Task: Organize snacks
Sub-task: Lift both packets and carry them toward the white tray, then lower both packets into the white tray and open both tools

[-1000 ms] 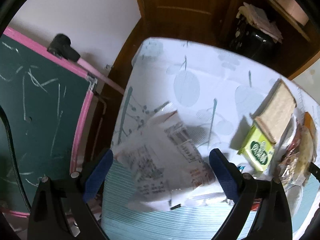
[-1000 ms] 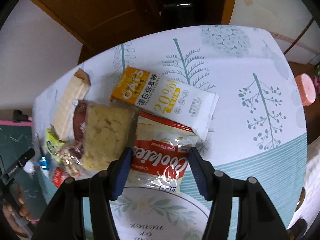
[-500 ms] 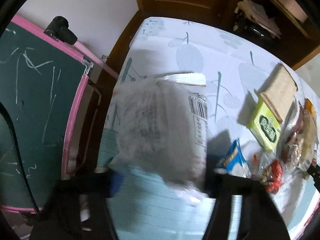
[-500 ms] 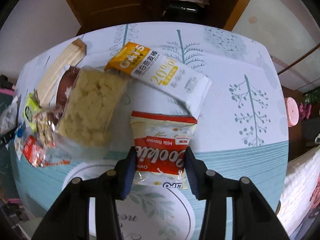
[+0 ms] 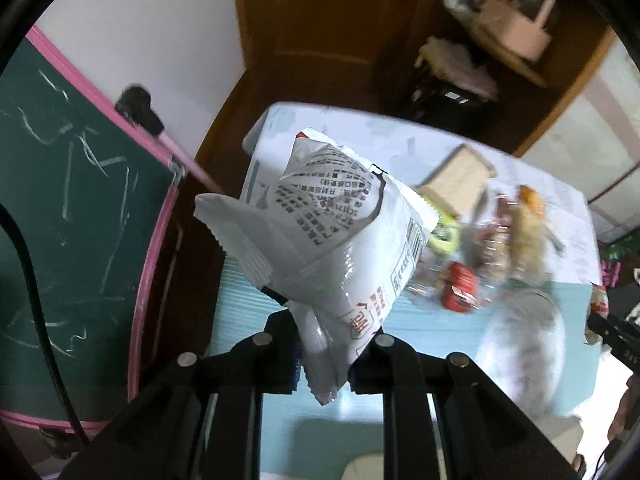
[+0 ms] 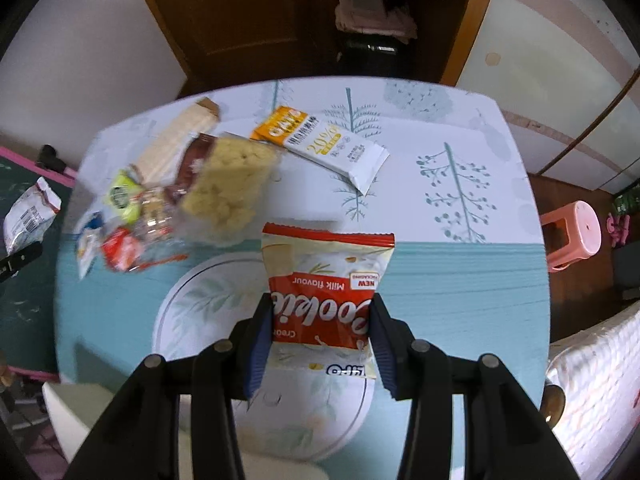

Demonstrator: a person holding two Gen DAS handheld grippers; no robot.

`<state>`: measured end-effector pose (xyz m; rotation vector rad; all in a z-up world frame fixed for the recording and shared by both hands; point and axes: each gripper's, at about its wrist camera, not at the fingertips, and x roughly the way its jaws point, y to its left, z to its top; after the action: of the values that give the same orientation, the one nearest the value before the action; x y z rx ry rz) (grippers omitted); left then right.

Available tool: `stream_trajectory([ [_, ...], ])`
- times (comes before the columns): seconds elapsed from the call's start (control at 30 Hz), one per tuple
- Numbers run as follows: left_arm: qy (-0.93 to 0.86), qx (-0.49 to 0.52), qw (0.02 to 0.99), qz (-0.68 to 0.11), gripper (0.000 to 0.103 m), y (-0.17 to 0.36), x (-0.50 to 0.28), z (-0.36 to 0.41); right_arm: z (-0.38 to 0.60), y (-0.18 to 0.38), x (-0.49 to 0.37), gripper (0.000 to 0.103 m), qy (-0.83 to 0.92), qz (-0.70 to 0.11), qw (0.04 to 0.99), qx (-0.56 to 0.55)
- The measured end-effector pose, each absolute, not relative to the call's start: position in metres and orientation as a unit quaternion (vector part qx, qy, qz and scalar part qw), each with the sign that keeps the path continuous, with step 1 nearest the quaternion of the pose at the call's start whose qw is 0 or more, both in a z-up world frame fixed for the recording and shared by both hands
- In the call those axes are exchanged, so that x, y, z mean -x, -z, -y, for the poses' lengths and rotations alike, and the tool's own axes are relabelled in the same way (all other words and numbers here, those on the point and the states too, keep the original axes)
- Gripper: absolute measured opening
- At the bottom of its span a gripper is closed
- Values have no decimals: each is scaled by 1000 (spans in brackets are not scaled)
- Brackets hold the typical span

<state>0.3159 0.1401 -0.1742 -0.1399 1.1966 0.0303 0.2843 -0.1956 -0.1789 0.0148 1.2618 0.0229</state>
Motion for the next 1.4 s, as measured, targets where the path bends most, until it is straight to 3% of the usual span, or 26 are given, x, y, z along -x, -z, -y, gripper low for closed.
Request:
stream_trajectory([
  [0.3, 77, 50, 880, -466, 15, 68, -202, -105, 186, 102, -221, 45, -67, -517, 853, -11],
  [0.57, 125, 54, 903, -408, 15, 21, -107, -78, 167, 44, -129, 45, -110, -440, 891, -27],
  [0.97, 129, 56, 905, -401, 15, 47, -33, -48, 150, 32, -50, 46, -100, -370, 923, -27],
  [1.4, 121, -12, 869, -479, 16, 116, -6, -14, 135, 108, -35, 46, -69, -441, 895, 16],
])
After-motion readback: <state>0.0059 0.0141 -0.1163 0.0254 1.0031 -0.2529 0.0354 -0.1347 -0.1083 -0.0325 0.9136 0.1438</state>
